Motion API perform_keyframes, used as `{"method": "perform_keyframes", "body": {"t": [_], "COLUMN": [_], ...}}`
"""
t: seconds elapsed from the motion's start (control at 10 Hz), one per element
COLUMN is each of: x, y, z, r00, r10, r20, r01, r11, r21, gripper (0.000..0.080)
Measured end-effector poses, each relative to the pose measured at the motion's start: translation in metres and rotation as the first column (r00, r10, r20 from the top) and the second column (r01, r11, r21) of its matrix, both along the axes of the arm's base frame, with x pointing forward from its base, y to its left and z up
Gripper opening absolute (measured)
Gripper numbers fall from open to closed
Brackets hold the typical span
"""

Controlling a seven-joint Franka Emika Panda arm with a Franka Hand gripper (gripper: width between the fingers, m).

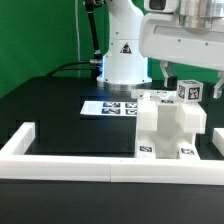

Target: Assemble chair

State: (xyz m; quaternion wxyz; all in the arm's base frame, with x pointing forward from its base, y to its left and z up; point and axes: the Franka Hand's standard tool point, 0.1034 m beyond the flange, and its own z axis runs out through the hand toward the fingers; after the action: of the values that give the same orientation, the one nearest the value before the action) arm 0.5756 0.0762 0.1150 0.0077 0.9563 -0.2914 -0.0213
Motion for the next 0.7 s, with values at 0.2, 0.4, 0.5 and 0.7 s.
{"method": "perform_keyframes", "body": {"t": [0.2, 0.4, 0.5, 0.7], "x": [0.0002, 0.0002, 0.0002, 0.0003], "y": [0.0000, 0.0002, 0.0001, -0.0009], "z": [0.0001, 0.0001, 0.0001, 0.0001], "r00": [0.984, 0.949, 0.927, 0.866], "r10": [0.178, 0.316, 0.376, 0.499], "r20": [0.001, 0.002, 0.003, 0.006], "r01": [-0.178, -0.316, -0.376, -0.499], "r11": [0.984, 0.949, 0.927, 0.866], "r21": [0.008, 0.014, 0.017, 0.023], "gripper": [0.0649, 0.0649, 0.0649, 0.0649]}}
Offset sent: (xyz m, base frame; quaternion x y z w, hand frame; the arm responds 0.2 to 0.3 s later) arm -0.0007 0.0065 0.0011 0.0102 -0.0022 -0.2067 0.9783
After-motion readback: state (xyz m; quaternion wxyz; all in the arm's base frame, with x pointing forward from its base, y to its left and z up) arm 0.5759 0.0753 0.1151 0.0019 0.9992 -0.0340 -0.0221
